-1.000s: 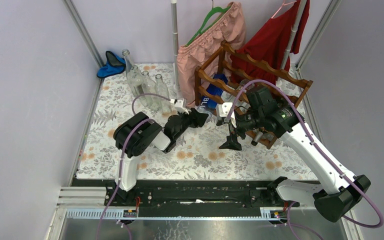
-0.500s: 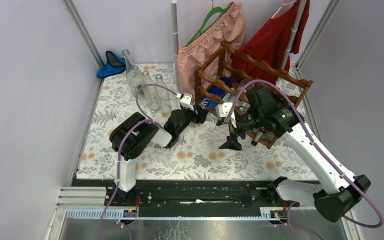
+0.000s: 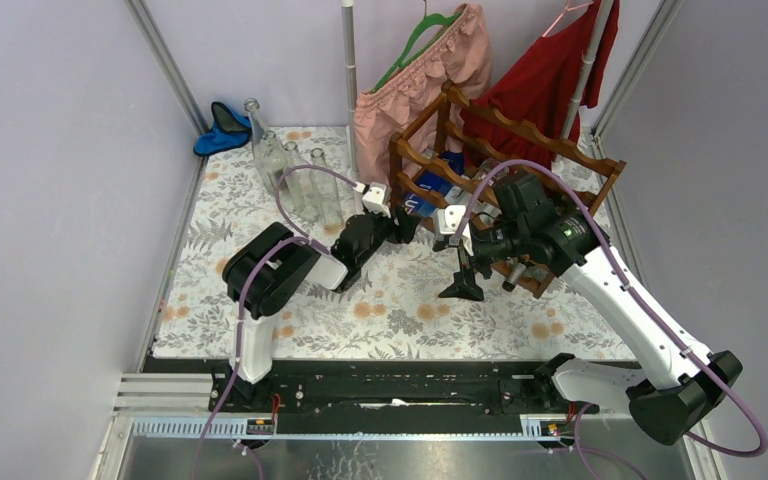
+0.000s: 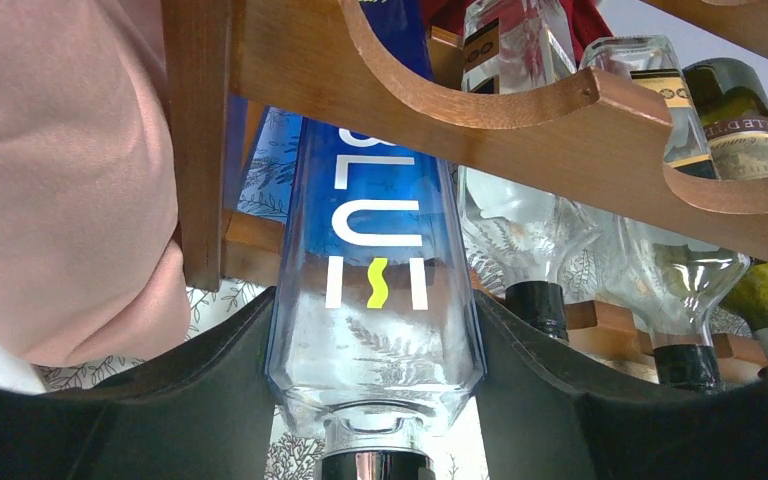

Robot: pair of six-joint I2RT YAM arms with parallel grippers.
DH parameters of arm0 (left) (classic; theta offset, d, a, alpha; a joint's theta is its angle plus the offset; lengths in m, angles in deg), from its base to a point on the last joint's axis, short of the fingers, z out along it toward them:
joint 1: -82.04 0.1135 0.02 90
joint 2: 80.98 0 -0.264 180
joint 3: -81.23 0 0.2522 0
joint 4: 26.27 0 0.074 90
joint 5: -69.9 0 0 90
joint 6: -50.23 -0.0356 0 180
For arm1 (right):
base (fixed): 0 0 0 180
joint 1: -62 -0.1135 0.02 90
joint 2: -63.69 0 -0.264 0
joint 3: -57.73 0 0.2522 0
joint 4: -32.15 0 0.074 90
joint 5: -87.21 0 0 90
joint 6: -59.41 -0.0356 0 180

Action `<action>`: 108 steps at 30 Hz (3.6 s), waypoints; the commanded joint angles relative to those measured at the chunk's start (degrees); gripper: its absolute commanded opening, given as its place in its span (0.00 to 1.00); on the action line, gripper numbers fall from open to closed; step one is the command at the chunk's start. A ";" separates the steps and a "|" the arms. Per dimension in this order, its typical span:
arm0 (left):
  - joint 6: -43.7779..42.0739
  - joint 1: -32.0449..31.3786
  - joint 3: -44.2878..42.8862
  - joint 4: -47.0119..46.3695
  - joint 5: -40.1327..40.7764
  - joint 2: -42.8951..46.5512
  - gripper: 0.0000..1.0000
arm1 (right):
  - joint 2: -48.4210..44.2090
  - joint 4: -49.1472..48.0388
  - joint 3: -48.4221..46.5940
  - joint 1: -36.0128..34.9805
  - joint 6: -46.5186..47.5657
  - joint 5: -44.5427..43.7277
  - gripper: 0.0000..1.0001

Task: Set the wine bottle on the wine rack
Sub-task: Place the wine bottle in the wine rack, then adjust the wine rack at the center of the board.

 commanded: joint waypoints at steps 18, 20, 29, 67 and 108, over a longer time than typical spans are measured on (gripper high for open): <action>6.78 -0.91 -1.31 17.87 -0.56 -3.43 0.00 | -1.63 0.39 -0.97 0.27 1.01 1.02 1.00; 5.74 -0.93 0.25 16.35 -0.80 -2.55 0.00 | -1.63 0.37 -0.96 0.25 0.99 1.07 1.00; 7.76 1.30 2.41 6.97 -14.14 -2.64 0.00 | -1.81 0.35 -0.87 0.21 1.01 1.08 1.00; 1.36 2.00 -5.75 24.95 -10.25 -4.57 0.00 | -1.30 0.83 -0.86 0.22 1.37 0.99 1.00; -6.27 1.49 -5.48 21.98 -11.13 -3.12 0.00 | -1.50 1.43 -1.18 0.20 1.54 0.81 1.00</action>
